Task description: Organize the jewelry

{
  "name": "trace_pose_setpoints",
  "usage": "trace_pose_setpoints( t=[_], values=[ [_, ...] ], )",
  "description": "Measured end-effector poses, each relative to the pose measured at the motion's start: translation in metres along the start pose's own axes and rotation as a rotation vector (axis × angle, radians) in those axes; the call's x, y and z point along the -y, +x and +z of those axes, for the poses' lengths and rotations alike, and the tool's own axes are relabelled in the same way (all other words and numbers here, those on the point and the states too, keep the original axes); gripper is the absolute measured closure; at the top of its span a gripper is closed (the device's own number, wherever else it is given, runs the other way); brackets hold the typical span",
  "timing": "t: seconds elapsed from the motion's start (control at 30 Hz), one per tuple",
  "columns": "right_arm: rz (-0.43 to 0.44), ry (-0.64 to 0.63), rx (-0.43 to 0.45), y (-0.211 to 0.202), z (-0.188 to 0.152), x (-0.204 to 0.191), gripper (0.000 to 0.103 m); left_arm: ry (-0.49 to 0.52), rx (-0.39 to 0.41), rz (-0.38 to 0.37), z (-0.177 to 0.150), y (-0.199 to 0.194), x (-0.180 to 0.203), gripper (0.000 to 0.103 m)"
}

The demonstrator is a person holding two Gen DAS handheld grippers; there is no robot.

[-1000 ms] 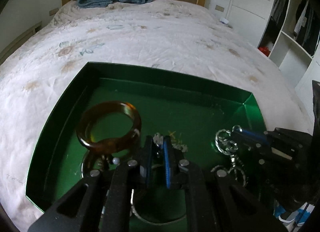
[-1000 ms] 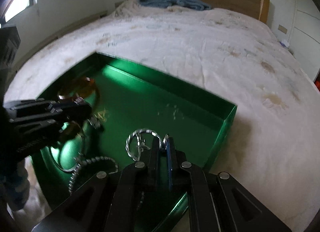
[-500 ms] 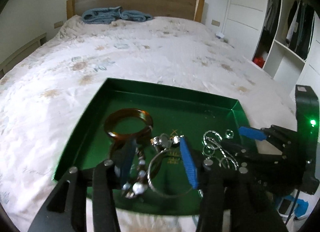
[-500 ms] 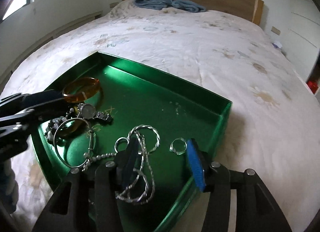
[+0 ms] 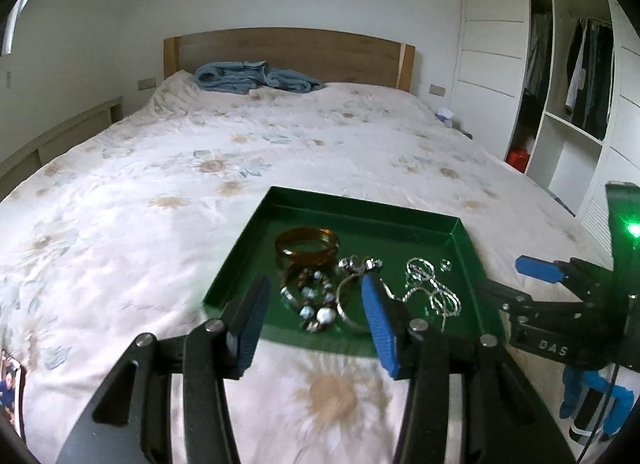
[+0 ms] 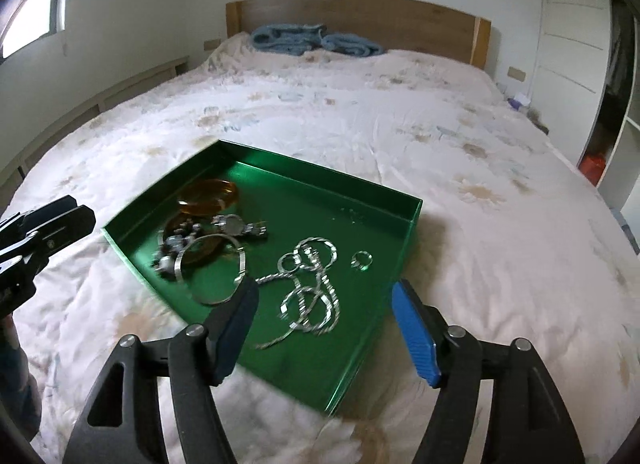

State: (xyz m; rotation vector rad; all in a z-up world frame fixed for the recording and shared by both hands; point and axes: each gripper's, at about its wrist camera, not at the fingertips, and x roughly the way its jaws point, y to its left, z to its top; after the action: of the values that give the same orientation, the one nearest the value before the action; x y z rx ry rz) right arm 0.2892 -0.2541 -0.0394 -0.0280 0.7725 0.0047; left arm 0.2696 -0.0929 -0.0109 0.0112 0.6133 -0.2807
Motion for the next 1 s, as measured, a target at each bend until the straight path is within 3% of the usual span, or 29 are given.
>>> trace_pose_setpoints(
  t=[0.57, 0.67, 1.0],
  values=[
    [0.01, 0.054, 0.092, -0.103, -0.06, -0.051, 0.017, 0.001, 0.025, 0.104, -0.051, -0.095, -0.023, 0.053],
    [0.0, 0.073, 0.11, -0.118, -0.068, -0.056, 0.008, 0.01, 0.037, 0.121, -0.062, -0.109, -0.022, 0.053],
    [-0.03, 0.098, 0.158, -0.154, -0.093, -0.063, 0.001, 0.014, 0.079, 0.132, -0.086, -0.154, -0.021, 0.052]
  ],
)
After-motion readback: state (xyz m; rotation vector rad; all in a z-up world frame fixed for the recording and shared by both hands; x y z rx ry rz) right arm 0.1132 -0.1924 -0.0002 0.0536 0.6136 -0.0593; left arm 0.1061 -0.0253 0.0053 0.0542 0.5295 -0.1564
